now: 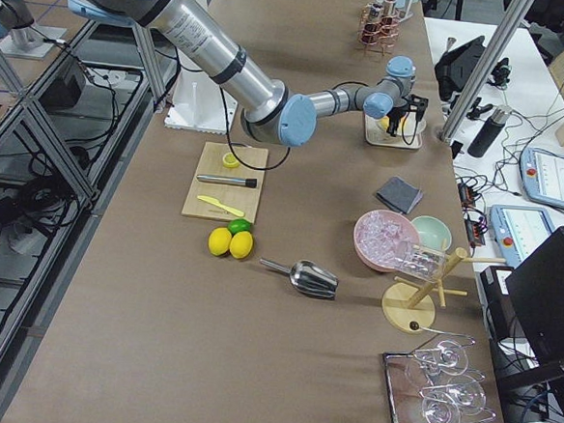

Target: Place donut on tray

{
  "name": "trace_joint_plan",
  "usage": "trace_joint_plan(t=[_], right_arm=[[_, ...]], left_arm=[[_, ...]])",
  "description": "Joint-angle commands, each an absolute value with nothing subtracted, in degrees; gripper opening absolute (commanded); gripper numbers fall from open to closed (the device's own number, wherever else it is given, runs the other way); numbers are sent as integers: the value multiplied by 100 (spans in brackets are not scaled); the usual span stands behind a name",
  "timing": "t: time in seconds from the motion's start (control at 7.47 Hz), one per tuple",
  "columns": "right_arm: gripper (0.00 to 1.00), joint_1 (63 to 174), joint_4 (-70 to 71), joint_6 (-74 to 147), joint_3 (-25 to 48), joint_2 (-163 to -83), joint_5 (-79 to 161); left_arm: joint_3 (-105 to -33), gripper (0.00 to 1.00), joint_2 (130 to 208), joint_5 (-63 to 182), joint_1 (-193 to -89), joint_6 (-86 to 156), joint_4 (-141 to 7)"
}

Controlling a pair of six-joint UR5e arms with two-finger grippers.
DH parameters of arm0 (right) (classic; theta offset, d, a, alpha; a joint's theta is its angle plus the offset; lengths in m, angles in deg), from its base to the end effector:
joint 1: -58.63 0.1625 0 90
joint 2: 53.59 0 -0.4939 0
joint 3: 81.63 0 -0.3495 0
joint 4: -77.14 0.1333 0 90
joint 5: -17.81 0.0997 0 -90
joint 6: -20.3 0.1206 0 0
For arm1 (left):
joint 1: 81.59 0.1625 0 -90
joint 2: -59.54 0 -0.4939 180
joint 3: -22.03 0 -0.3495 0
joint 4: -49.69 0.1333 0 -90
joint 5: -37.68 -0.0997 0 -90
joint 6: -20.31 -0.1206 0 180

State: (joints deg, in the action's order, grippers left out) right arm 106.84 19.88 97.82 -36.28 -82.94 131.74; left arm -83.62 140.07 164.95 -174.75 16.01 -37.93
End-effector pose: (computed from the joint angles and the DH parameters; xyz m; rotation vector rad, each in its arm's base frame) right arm -0.5469 -0.7385 0.3060 0.0855 -0.9267 0.4008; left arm -0.0807 -0.3682 0.7012 0.1061 0.6447 0.0408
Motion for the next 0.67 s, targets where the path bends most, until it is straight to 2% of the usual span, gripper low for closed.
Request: trace_joint_plan(t=[0.0,0.54], right_arm=[[99,10619,2158,9782,-3724,-8268,12936],[100,10548,2370,9782,-3769,-8286,12714]], left_arm=[[-8370,98,14075,16495,-17475,1601,-3750],[-8362,98,14303,16495,-17475,1601,-3469]])
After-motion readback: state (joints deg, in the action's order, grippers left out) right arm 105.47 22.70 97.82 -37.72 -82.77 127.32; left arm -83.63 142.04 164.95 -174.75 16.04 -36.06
